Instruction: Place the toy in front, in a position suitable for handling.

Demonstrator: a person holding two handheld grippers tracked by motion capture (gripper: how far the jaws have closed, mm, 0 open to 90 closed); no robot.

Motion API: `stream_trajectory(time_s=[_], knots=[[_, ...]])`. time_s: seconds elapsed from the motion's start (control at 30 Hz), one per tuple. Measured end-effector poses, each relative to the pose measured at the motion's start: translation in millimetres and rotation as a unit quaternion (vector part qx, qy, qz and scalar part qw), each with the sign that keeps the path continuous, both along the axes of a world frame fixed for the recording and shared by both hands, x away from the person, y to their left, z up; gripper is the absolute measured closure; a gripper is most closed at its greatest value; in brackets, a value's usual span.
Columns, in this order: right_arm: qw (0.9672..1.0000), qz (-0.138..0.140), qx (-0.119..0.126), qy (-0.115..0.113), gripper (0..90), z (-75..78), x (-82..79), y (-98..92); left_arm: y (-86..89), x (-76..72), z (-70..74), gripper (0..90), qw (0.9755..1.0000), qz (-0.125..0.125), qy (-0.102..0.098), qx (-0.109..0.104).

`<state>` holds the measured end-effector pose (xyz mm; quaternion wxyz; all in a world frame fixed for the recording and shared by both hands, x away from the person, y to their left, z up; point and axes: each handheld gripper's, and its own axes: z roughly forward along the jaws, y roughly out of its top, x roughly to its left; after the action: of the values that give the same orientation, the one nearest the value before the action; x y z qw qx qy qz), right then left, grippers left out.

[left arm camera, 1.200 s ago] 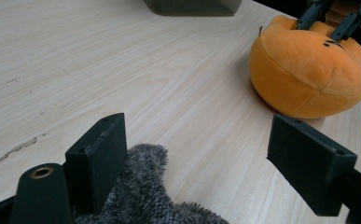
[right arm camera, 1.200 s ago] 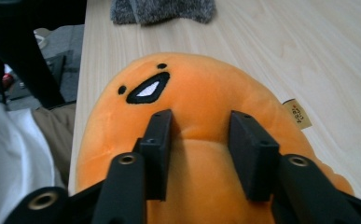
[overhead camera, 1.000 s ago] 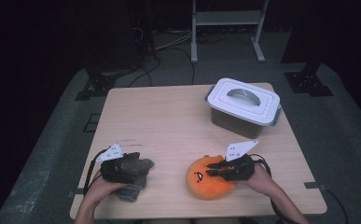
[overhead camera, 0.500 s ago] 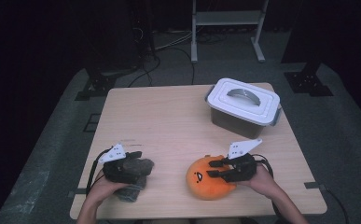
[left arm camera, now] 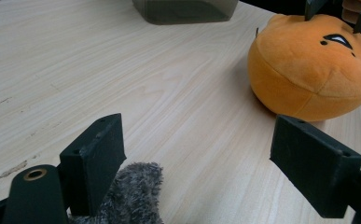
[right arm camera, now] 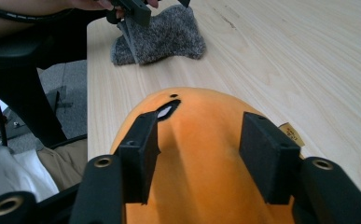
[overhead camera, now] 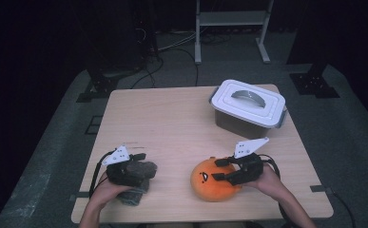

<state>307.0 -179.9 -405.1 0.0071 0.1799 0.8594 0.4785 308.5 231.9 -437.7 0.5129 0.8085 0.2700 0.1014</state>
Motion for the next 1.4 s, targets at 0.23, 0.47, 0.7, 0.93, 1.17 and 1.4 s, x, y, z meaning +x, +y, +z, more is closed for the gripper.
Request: stream_trajectory(time_s=[0.23,0.47,0.7,0.93,1.17,1.4], knots=[[0.9999,-0.006,0.01,0.002,40.3,5.1,3.5,-3.4,-2.6,-0.8,2.7,16.5,1.0,0.0,-0.008,0.001],[0.9998,-0.015,0.009,0.001,35.6,13.2,9.4,-9.1,-3.6,-1.1,2.7,15.9,1.0,-0.003,-0.009,0.002],[0.9992,-0.039,-0.007,-0.008,31.2,28.2,24.1,-21.9,-3.3,-0.5,3.5,15.2,0.9999,-0.003,-0.012,0.001],[0.9973,-0.061,-0.035,-0.018,30.0,47.1,48.1,-41.9,-5.5,-1.6,4.2,15.2,0.9999,-0.006,-0.015,0.001],[0.9953,-0.08,-0.049,-0.024,28.5,61.7,66.3,-55.4,-6.2,-1.9,6.7,13.3,0.9998,0.001,-0.019,-0.003],[0.9937,-0.086,-0.064,-0.032,24.8,68.4,77.8,-58.8,-6.9,-1.8,8.9,11.3,0.9997,0.005,-0.021,-0.009]])
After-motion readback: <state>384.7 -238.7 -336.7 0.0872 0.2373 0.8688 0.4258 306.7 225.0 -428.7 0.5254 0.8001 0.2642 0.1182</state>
